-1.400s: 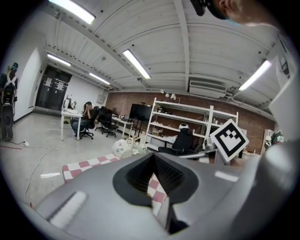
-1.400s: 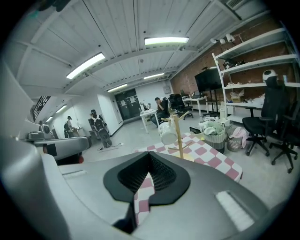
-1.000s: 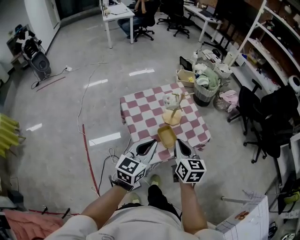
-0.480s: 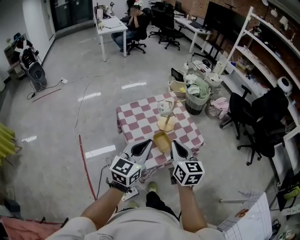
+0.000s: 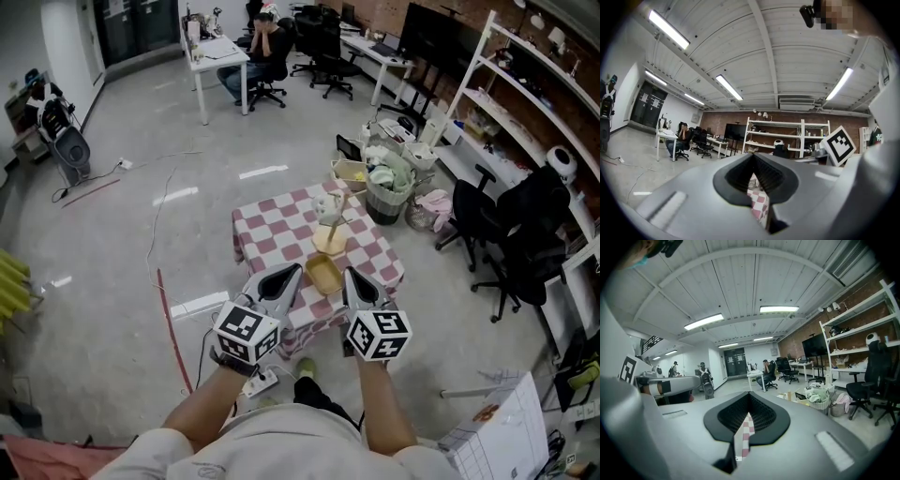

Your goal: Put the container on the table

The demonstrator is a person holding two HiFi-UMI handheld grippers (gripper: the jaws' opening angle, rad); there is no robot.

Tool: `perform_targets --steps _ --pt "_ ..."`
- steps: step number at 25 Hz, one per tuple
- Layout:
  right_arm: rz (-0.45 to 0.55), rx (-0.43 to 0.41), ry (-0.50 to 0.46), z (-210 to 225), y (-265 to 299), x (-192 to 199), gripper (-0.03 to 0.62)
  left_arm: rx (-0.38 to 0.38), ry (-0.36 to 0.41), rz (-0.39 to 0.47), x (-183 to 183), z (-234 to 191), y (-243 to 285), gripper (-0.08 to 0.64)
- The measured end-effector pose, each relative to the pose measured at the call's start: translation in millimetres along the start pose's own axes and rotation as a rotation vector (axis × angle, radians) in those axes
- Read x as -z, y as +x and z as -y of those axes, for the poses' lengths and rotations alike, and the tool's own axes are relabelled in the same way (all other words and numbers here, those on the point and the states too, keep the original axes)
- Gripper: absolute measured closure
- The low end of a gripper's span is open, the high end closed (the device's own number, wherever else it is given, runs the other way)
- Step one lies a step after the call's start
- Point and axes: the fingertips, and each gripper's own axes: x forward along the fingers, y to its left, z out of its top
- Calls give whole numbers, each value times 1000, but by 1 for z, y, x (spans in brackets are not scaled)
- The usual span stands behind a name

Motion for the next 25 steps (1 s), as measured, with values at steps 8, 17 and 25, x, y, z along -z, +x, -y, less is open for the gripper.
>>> perform_targets --steps 8,17,25 --pt "13 -6 -15 -12 -8 -2 583 4 13 13 -4 7 -12 554" --pt "15 -5 -16 -17 -13 -2 583 2 25 14 -5 10 -18 554" --pt "13 -1 -22 -14 -12 0 583 6 26 18 -3 12 -15 554"
